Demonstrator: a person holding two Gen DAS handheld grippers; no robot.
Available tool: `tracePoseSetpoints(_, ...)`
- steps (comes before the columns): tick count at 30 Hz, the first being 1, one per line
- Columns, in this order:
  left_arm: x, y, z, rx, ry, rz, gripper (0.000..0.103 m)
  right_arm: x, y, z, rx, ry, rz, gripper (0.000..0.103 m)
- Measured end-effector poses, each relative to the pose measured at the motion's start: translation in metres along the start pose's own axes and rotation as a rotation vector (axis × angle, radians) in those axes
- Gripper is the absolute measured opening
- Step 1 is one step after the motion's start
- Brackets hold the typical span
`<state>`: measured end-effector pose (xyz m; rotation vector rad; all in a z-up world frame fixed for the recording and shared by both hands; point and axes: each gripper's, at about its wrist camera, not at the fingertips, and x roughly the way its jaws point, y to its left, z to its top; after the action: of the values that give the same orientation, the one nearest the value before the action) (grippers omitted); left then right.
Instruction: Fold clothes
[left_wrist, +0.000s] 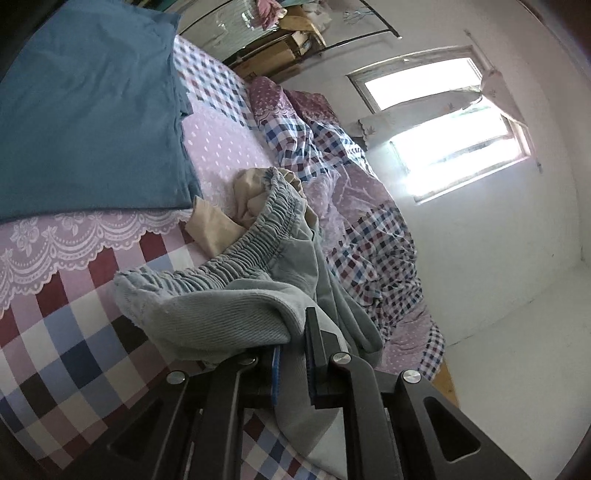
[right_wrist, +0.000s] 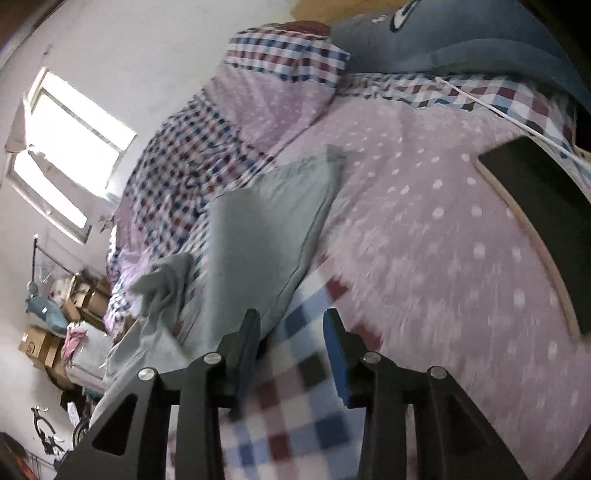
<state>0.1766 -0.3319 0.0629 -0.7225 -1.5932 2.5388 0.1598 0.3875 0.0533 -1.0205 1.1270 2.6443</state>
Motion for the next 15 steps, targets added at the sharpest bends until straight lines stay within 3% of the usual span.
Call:
tracePoseSetpoints(11,0.013,-0.003,0.005,0.023,0.017,0.027,0.010,0.088,-0.007,0.089,-0.132,-0.012,-0.095,0.044)
tracePoseSetpoints(15,0.016,-0.004,0.006,0.034,0.021,0.036,0.010,0.126,-0.012,0.107,-0.085,0.010,-0.112,0.044)
